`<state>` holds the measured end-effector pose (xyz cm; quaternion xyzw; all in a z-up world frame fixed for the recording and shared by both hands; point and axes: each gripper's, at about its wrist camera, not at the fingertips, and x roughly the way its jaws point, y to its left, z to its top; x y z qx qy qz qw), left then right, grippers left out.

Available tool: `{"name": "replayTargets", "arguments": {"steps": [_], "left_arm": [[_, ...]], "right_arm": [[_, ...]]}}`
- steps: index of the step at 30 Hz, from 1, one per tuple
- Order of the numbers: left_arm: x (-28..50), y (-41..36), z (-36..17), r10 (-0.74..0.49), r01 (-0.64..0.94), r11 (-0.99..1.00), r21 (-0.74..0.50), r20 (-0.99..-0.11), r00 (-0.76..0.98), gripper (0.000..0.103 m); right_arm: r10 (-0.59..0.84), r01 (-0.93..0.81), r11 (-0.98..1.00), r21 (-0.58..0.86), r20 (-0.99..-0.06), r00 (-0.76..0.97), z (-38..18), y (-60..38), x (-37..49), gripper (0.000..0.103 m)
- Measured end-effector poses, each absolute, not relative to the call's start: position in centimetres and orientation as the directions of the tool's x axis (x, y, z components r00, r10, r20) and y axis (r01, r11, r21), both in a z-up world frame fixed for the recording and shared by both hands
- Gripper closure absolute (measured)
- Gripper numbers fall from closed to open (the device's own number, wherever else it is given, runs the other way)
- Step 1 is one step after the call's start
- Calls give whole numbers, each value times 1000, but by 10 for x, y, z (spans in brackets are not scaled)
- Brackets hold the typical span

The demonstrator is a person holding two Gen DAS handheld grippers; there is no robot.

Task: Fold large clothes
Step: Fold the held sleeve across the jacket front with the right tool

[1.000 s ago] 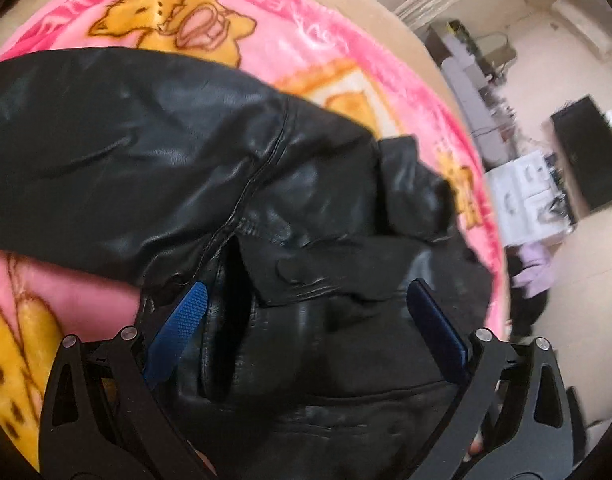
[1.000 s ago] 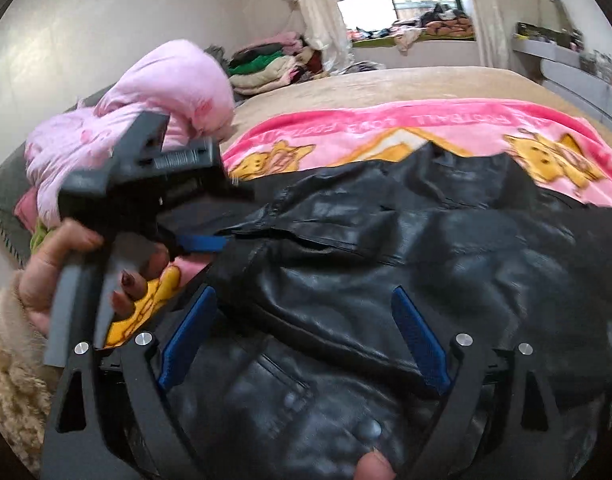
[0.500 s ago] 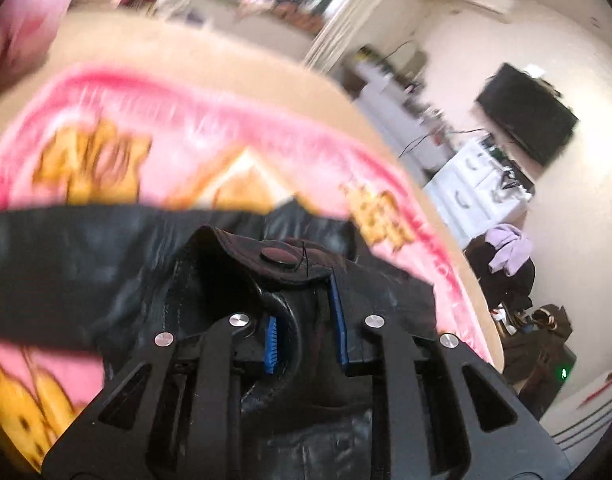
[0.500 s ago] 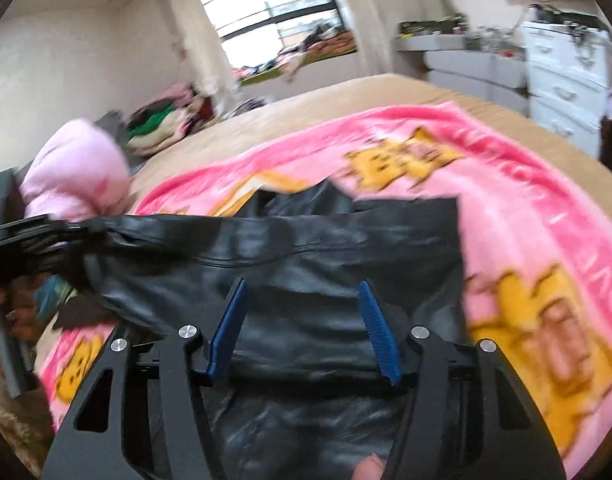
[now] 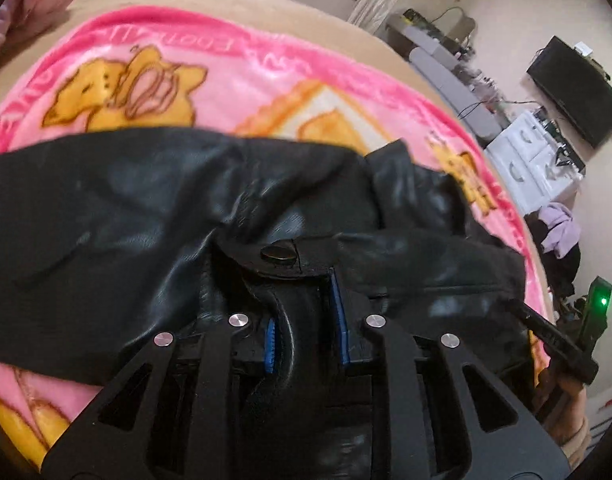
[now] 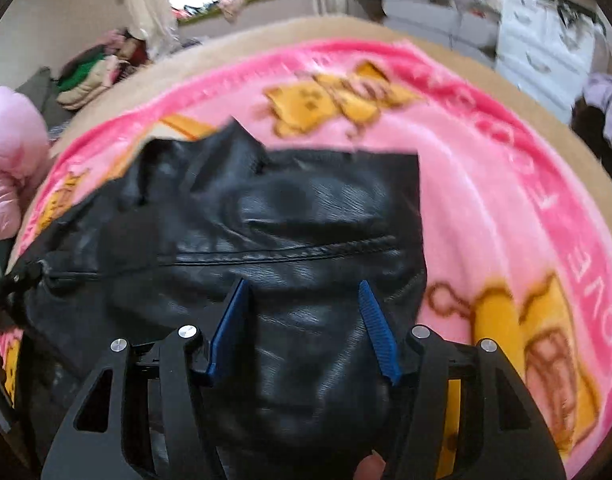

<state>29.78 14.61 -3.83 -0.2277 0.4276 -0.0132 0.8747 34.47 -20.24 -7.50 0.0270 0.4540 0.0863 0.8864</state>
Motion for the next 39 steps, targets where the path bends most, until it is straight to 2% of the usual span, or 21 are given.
{"name": "replayTargets", "arguments": {"steps": [5,6,7,9,12,13,16,21,24,27,29,31,32,34,39], "left_arm": [[299,147,-50,-225,-152,901,-406,-738,636,84],[297,148,-47,-224,-156,900,-407,-740,635,80],[294,147,-42,-211,-157,906,-393,-741,637,71],[285,143,-26,-156,-160,927,-340,-737,658,62],[267,129,-1,-88,-149,955,-255,-726,682,47],[260,120,6,-73,-131,966,-221,-725,685,44],[253,102,1,-64,-95,982,-166,-752,656,43],[257,96,-47,-21,-133,985,-110,-841,540,42],[251,100,-54,-29,-138,982,-126,-833,553,40],[243,103,-42,-44,-140,979,-147,-826,563,35],[236,106,-32,-49,-142,977,-159,-815,578,32],[230,110,-26,-39,-155,975,-158,-811,583,24],[227,112,-24,-35,-161,974,-158,-811,584,22],[221,118,-20,-16,-186,970,-155,-808,589,10],[204,135,-16,26,-244,958,-150,-803,595,9]], "right_arm": [[166,-123,986,116,-804,571,-89,-203,347,47],[148,-130,988,89,-801,580,-84,-198,343,45],[145,-139,987,77,-793,592,-78,-195,339,41],[198,-179,978,110,-768,609,-64,-190,325,39],[256,-235,963,134,-734,629,-48,-177,301,31],[274,-256,957,139,-730,626,-46,-172,294,30],[306,-306,942,141,-739,600,-50,-154,276,28],[263,-284,951,121,-799,540,-76,-142,267,28],[223,-290,955,69,-810,542,-86,-135,266,28],[207,-288,957,47,-803,558,-82,-132,261,27],[243,-289,954,85,-783,573,-75,-134,254,21],[272,-297,948,110,-766,583,-68,-134,248,12],[275,-299,948,112,-761,587,-66,-133,244,11],[287,-310,944,116,-755,590,-61,-127,238,8],[306,-353,930,98,-739,601,-48,-107,225,6]]}}
